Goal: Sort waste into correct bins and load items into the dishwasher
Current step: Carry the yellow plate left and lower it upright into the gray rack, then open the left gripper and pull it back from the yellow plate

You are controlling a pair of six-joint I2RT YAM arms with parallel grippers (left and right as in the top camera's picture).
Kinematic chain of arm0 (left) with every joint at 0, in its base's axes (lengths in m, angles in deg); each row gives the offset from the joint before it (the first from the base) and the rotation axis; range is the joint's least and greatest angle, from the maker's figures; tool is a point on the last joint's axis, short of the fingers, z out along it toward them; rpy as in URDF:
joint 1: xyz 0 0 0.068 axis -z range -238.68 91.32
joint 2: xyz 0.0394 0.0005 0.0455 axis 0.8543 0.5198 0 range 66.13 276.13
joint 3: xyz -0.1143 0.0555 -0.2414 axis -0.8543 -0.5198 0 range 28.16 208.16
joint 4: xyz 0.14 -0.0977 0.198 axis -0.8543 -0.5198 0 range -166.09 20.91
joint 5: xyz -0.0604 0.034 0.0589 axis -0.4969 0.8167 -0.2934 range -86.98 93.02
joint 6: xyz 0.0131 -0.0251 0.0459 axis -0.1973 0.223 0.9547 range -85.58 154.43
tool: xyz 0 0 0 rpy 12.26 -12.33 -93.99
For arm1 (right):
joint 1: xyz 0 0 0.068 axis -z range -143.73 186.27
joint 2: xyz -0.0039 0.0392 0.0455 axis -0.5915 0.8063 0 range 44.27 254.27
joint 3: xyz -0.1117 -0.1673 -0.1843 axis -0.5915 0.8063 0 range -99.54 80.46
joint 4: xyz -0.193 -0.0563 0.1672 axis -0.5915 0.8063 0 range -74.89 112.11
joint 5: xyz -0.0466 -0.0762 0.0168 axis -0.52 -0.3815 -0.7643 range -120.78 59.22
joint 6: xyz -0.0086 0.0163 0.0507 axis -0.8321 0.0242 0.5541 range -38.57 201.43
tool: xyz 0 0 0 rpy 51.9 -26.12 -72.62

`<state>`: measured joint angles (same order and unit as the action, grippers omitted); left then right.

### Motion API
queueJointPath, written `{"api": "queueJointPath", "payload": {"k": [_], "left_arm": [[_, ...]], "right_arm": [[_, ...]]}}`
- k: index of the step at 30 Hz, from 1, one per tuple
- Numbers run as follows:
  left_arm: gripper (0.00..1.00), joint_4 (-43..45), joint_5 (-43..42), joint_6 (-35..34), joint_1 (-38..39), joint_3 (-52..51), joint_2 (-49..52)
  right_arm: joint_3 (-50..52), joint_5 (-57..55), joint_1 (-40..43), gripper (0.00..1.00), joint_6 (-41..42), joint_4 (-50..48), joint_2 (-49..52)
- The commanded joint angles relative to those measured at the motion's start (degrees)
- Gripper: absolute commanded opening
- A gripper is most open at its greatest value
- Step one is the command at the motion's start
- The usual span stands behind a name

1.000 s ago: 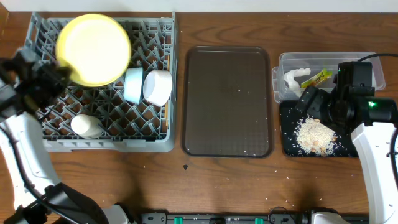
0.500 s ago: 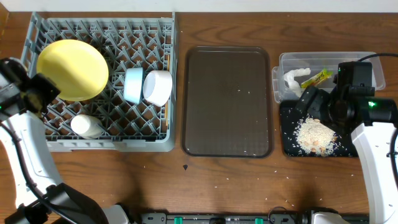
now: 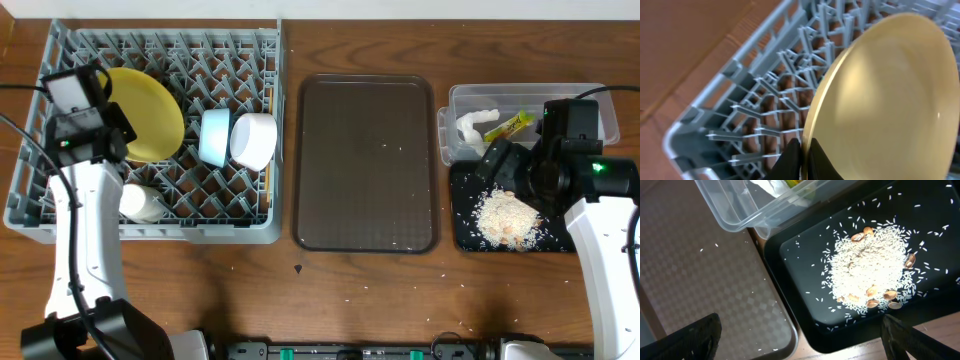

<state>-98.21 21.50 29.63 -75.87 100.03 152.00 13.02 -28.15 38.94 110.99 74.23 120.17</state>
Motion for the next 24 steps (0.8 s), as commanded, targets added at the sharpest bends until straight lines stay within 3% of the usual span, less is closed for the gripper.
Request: {"api": "queueJointPath", "payload": {"k": [1, 11, 19, 24], "left_arm": [[0.07, 0.4, 7.1, 0.5, 0.6, 0.5, 0.0], [0.07, 0.5, 6.3, 4.9, 5.6, 0.5, 0.4], [0.07, 1.5, 12.1, 5.1, 8.5, 0.5, 3.2], [0.07, 4.3, 12.2, 8.9, 9.7, 0.5, 3.3]], "right_arm": [[-0.3, -0.7, 0.0, 0.99, 0.0, 0.1, -0.7], [-0.3, -0.7, 0.0, 0.99, 0.0, 0.1, -0.7], [-0.3, -0.7, 0.0, 0.99, 0.0, 0.1, -0.7], [-0.3, -0.7, 0.0, 0.99, 0.0, 0.1, -0.7]]}}
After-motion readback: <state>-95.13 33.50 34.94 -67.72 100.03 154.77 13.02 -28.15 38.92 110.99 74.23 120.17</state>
